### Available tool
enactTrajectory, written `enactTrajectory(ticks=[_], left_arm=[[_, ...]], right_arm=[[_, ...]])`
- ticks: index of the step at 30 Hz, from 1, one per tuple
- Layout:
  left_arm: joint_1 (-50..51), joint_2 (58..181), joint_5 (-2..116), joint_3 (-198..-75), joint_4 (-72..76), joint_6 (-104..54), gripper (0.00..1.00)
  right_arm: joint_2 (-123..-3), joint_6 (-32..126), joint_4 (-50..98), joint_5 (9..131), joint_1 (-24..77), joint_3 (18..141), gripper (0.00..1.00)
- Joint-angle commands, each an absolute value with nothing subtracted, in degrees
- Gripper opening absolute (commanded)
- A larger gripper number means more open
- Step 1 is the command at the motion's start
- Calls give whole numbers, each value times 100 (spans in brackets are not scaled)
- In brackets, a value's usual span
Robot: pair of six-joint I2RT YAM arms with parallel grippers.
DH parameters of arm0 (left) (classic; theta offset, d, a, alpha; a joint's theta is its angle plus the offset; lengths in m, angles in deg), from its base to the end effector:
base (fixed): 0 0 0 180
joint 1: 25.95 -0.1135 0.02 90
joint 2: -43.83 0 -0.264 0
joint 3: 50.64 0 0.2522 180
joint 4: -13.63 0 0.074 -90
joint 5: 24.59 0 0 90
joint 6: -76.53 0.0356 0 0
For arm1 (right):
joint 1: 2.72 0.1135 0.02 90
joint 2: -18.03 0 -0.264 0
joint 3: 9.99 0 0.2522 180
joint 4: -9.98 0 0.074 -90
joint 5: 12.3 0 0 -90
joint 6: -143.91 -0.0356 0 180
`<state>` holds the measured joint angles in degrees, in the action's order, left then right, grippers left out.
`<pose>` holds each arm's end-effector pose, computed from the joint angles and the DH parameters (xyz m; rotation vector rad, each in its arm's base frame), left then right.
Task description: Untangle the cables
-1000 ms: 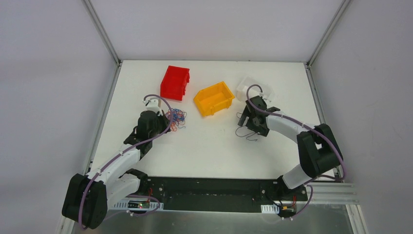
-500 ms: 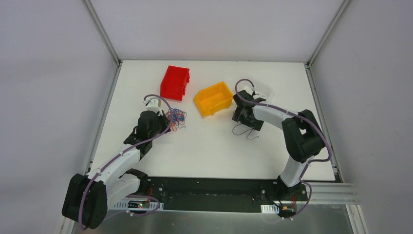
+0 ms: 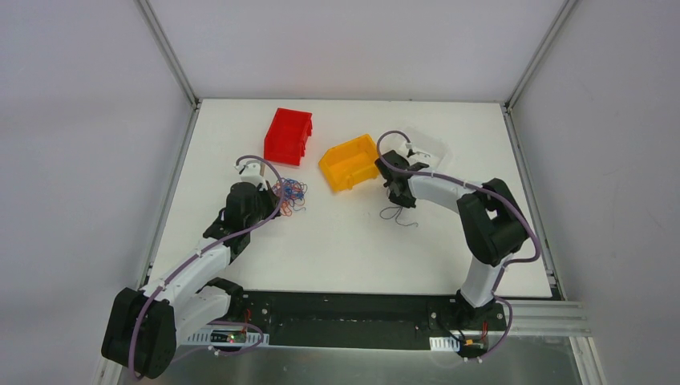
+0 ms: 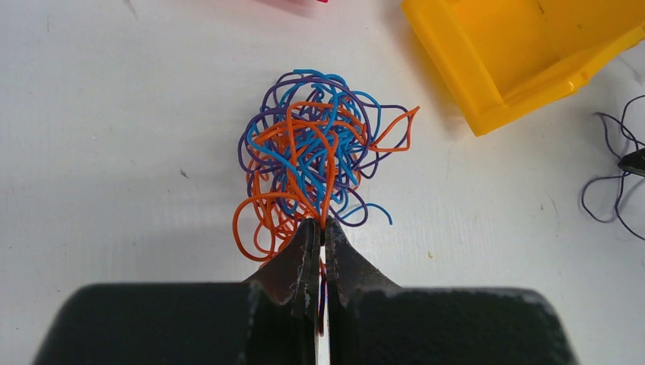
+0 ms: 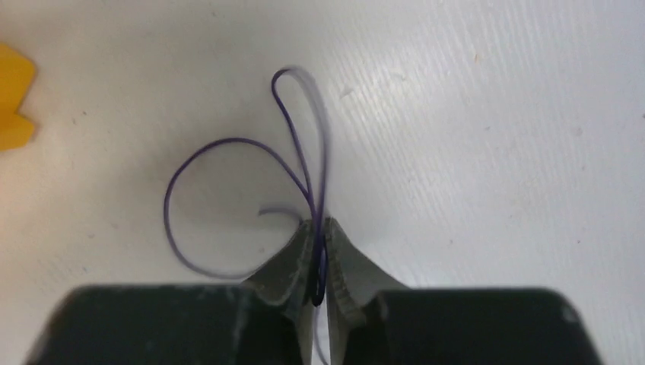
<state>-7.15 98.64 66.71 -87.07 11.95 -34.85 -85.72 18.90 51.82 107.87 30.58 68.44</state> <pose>0.1992 -0.0670 0.2121 -0.0593 1.9458 -0.4469 0.3035 0.1780 0.1655 0.1741 2.5082 -0.2753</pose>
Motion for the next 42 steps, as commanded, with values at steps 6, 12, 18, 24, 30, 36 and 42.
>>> enactTrajectory(ticks=[6,12,18,24,30,36,42], left_arm=[[-671,9851,6584,-8912,1303,-3386,1],[-666,9940,6550,-8929,1334,-3401,2],[-662,9986,6406,-8940,1373,-3436,2],[-669,10104,6348,-8940,1475,-3443,1],[-664,10048,6299,-8911,1498,-3396,2],[-663,9937,6282,-8866,1516,-3352,1],[-662,9904,6301,-8865,1512,-3335,2]], right_arm=[[-8163,2416,4819,9868,3002,6311,0],[-7179,2954,4178,9071,2869,5951,0],[-6207,3016,3750,8104,2113,5733,0],[-5732,2882,3267,8241,1576,5839,0],[-6080,2911,2923,9958,1424,6611,0],[-7093,2865,3210,11467,1234,8216,0],[-8200,4972,1108,11253,1241,8156,0]])
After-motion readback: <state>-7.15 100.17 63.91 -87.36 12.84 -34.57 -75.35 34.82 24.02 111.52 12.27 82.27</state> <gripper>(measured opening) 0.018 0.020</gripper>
